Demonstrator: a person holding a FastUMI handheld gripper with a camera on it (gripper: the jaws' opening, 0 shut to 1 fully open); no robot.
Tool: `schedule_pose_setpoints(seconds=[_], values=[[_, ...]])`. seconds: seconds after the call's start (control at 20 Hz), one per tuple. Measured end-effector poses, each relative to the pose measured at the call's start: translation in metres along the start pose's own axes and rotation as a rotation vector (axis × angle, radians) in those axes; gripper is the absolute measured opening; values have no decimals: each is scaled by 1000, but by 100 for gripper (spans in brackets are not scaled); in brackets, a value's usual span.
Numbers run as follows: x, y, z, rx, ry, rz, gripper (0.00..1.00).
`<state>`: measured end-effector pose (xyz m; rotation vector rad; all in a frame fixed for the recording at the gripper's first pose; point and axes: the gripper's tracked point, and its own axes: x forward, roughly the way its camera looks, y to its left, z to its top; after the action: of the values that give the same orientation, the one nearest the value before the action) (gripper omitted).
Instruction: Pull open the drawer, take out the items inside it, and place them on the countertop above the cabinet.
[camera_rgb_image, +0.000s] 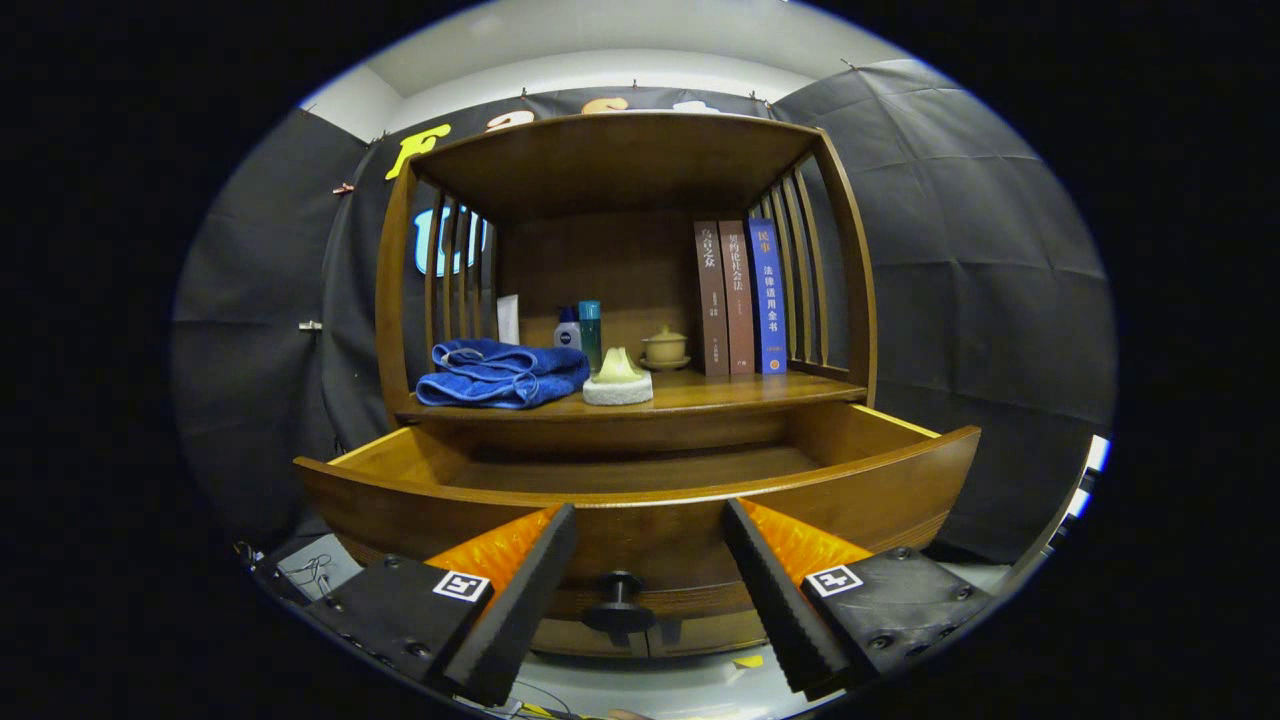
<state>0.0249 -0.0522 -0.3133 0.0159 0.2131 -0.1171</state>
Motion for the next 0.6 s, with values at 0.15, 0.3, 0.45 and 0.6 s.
schedule_pose_setpoints(seconds=[0.15, 0.3, 0.45, 0.6], values=[[18, 0, 0, 0, 19, 2, 99], [43, 2, 2, -2, 25, 1, 99], [70, 4, 3, 8, 24, -2, 99], [94, 6, 4, 4, 28, -8, 99]])
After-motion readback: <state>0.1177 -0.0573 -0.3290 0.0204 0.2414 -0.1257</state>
